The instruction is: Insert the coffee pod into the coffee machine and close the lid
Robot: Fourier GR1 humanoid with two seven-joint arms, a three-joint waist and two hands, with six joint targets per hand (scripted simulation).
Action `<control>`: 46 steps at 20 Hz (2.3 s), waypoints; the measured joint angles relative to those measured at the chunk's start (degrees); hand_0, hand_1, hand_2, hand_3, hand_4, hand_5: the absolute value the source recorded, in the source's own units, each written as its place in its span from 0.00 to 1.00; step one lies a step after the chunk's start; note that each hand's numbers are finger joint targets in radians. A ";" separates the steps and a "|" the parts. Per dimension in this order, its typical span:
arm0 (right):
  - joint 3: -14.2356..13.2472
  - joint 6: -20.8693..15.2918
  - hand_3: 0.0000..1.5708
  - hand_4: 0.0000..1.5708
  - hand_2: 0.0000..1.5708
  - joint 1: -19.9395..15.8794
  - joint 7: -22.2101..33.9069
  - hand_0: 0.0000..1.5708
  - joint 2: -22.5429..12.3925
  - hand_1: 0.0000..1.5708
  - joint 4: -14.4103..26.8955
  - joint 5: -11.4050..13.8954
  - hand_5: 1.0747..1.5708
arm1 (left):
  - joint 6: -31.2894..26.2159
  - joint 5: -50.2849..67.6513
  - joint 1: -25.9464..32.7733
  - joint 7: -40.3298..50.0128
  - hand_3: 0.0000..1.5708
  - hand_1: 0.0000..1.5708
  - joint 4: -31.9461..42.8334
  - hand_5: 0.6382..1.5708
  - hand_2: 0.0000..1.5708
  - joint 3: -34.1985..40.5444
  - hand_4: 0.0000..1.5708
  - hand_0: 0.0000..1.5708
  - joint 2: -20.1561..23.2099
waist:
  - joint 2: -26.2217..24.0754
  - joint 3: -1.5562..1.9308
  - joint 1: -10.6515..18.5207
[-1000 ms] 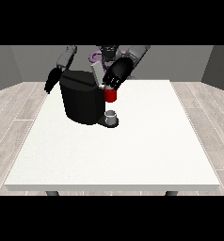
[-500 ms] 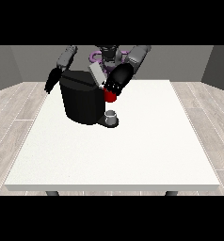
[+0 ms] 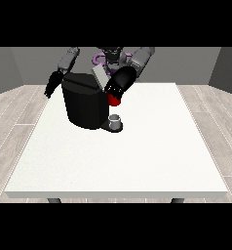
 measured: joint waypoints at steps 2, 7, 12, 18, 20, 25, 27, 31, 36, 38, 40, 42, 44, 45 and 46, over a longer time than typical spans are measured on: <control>0.10 0.18 0.00 0.00 0.00 -0.07 -0.01 0.00 -0.15 0.00 0.22 0.13 1.00 | 0.12 -0.09 -0.36 -0.07 0.62 0.78 0.05 1.00 0.77 0.07 0.00 0.78 -0.14 | 0.10 0.00 -0.17; -0.16 -0.02 0.00 0.14 0.00 -1.16 0.40 0.00 -0.63 0.00 0.37 0.44 1.00 | 1.09 -0.78 -1.13 -1.75 0.54 0.73 -0.19 1.00 0.71 0.07 0.00 0.73 0.89 | 1.43 0.03 -0.15; 0.15 0.00 0.00 0.07 0.00 -1.46 0.49 0.00 -0.79 0.00 -0.37 0.80 1.00 | 2.52 -2.48 -1.33 -3.51 0.42 0.52 -0.17 1.00 0.58 -0.57 0.00 0.52 2.54 | 2.34 0.05 -0.83; 0.44 -1.00 0.00 0.10 0.00 -1.13 0.49 0.00 -0.28 0.00 -0.54 1.53 1.00 | 4.69 -4.24 -0.78 -4.92 0.31 0.00 -0.24 1.00 0.40 -1.13 0.00 0.00 3.47 | 2.64 0.08 -0.44; 0.86 -1.64 0.00 0.07 0.00 -1.32 1.28 0.00 0.16 0.00 -0.58 2.16 1.00 | 4.76 -4.61 -0.93 -4.86 0.30 0.00 0.17 1.00 0.36 -1.20 0.00 0.00 3.46 | 2.44 0.06 -0.36; 0.61 -1.17 0.00 0.10 0.00 -0.36 0.06 0.00 0.42 0.00 0.20 1.48 1.00 | 4.73 -4.81 -0.86 -4.97 0.21 0.00 0.48 1.00 0.27 -1.03 0.00 0.00 3.13 | 1.60 0.02 -0.12; 0.19 -1.34 0.00 0.09 0.00 -0.51 0.47 0.00 0.32 0.00 0.60 1.36 1.00 | 5.25 -5.10 -0.33 -4.64 0.14 0.00 0.41 1.00 0.21 -1.21 0.00 0.00 2.39 | 0.89 0.06 0.55; -0.95 -1.12 0.00 0.00 0.00 1.06 -0.34 0.00 0.18 0.00 3.11 0.52 1.00 | 3.85 -5.16 0.92 -3.27 0.04 0.00 0.25 1.00 0.00 -1.70 0.00 0.00 0.55 | -2.18 0.02 2.83; -1.68 -1.01 0.00 0.00 0.00 5.48 -1.25 0.00 0.53 0.00 5.74 -0.12 1.00 | 2.58 -4.09 5.84 -2.14 0.00 0.00 -0.26 1.00 0.05 -2.15 0.00 0.00 -3.92 | -8.68 -0.01 6.61; -2.32 -0.72 0.00 0.00 0.00 7.27 -2.59 0.00 0.42 0.00 6.80 -0.75 1.00 | 2.09 -3.67 7.85 -2.18 0.00 0.00 -0.95 1.00 0.18 -2.34 0.00 0.00 -5.17 | -10.84 0.00 8.14; -2.33 -0.77 0.00 0.00 0.00 9.22 -3.22 0.00 0.77 0.00 7.41 -0.85 1.00 | 2.33 -1.39 9.88 -2.09 0.00 0.00 -1.36 1.00 0.10 -0.76 0.00 0.00 -7.45 | -13.37 -0.03 9.52; -2.67 -0.30 0.00 0.00 0.00 11.35 -3.37 0.00 0.51 0.00 7.36 -1.32 1.00 | 2.26 3.23 12.82 -3.45 0.00 0.00 -1.26 1.00 0.00 2.76 0.24 0.00 -10.16 | -16.45 -0.09 11.00; -3.10 -0.16 0.00 0.00 0.00 13.83 -4.07 0.00 0.25 0.00 7.89 -1.54 1.00 | 2.42 7.65 16.30 -4.74 0.00 0.00 -1.28 1.00 0.00 5.86 0.30 0.00 -13.72 | -19.34 -0.13 12.97; -3.32 -0.13 0.00 0.00 0.00 14.96 -4.16 0.00 0.08 0.00 7.89 -1.64 1.00 | 2.44 9.88 18.21 -5.31 0.00 0.00 -1.11 1.00 0.00 7.56 0.26 0.00 -15.21 | -20.89 -0.14 13.82; -3.62 -0.14 0.00 0.00 0.00 15.86 -4.44 0.00 -0.02 0.00 7.89 -1.86 1.00 | 2.23 12.50 19.73 -5.73 0.00 0.00 -0.91 1.00 0.00 9.64 0.00 0.00 -16.68 | -22.27 -0.16 14.72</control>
